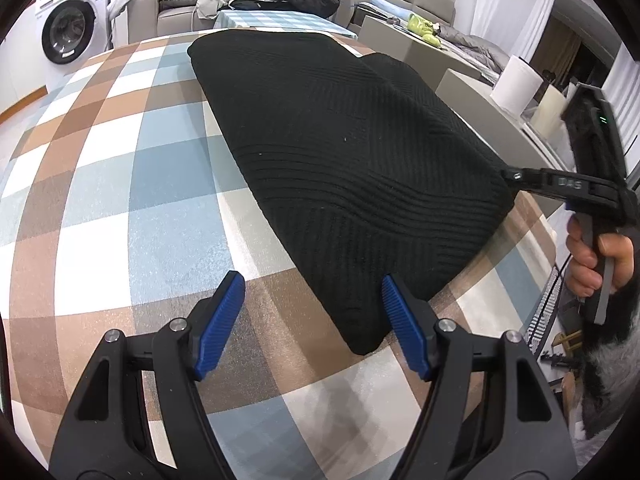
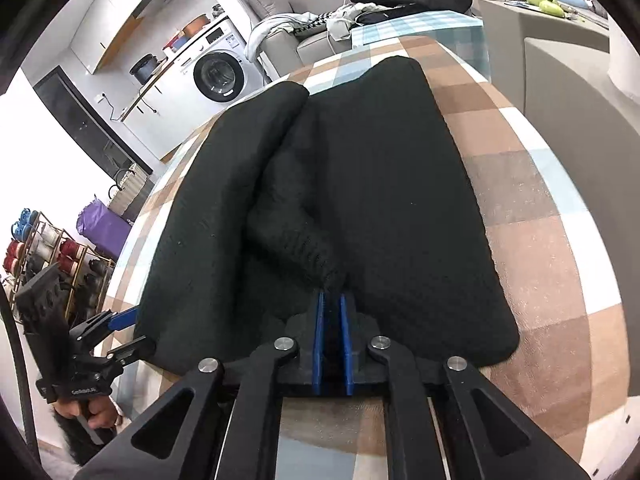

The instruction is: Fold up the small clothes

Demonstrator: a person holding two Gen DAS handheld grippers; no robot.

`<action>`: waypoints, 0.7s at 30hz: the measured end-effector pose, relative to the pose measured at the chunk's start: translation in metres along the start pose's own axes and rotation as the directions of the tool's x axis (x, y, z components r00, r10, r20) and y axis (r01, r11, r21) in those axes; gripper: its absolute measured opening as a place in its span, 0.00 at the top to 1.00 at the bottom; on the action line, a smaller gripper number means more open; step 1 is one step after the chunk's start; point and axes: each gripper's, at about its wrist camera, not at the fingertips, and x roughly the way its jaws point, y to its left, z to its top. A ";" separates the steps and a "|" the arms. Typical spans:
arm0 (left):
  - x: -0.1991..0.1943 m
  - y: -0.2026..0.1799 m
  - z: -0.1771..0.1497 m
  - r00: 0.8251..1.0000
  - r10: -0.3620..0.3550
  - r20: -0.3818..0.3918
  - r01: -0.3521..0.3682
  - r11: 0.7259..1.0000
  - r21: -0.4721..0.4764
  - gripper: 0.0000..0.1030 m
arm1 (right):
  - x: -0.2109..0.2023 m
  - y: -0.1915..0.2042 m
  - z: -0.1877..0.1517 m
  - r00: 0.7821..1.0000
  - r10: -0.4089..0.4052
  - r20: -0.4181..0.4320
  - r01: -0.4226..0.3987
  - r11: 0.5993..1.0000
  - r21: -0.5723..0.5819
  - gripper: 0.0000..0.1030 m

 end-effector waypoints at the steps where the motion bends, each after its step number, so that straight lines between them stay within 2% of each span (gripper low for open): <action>1: 0.000 0.001 0.000 1.000 -0.009 0.003 0.009 1.000 -0.009 0.34 | -0.005 0.002 -0.001 1.000 0.014 0.017 -0.014 1.000 -0.001 0.90; 4: -0.002 0.006 0.003 0.999 -0.028 0.022 0.029 0.999 -0.039 0.34 | -0.011 0.008 -0.005 0.996 0.081 0.045 -0.080 0.997 -0.020 0.79; 5: -0.001 0.007 0.004 0.999 -0.033 0.029 0.035 0.998 -0.051 0.34 | -0.004 0.011 -0.009 0.998 0.065 0.002 -0.065 0.997 -0.048 0.71; 7: -0.001 0.012 0.008 0.998 -0.044 0.043 0.047 0.995 -0.086 0.34 | 0.009 0.013 -0.011 0.998 -0.010 -0.056 0.006 0.997 -0.080 0.71; 8: 0.000 0.014 0.011 0.998 -0.041 0.052 0.047 0.994 -0.101 0.34 | 0.007 0.010 -0.012 0.998 -0.012 -0.057 0.008 0.998 -0.068 0.71; 10: 0.003 0.016 0.016 0.998 -0.004 0.063 0.011 0.993 -0.119 0.34 | -0.007 0.004 -0.008 1.000 0.021 -0.009 -0.021 0.999 -0.027 0.69; 11: 0.005 0.016 0.019 0.998 0.012 0.068 -0.004 0.992 -0.127 0.34 | -0.013 0.002 -0.005 0.999 0.019 0.026 -0.019 1.000 -0.016 0.63; 12: 0.008 0.017 0.023 0.997 0.022 0.072 -0.011 0.990 -0.143 0.34 | -0.021 -0.001 -0.002 0.997 -0.004 0.080 0.005 1.000 -0.007 0.57; 13: 0.011 0.018 0.027 0.997 0.024 0.072 -0.013 0.988 -0.157 0.34 | -0.026 -0.005 0.003 0.993 -0.040 0.112 0.041 0.999 -0.001 0.57; 16: 0.020 0.018 0.038 0.997 0.021 0.081 -0.007 0.984 -0.176 0.35 | -0.023 -0.020 0.010 0.982 -0.156 0.104 0.155 0.988 0.025 0.57; 18: 0.027 0.016 0.044 0.996 0.030 0.082 -0.015 0.984 -0.179 0.44 | -0.012 -0.033 0.012 0.970 -0.229 0.082 0.227 0.973 0.034 0.57; 19: 0.032 0.013 0.047 0.996 0.028 0.081 -0.014 0.985 -0.174 0.54 | -0.008 -0.033 0.013 0.969 -0.237 0.076 0.235 0.971 0.034 0.57; 21: 0.038 0.012 0.050 0.995 0.054 0.086 -0.038 0.983 -0.178 0.63 | 0.003 -0.037 0.013 0.971 -0.231 0.065 0.229 0.973 0.034 0.57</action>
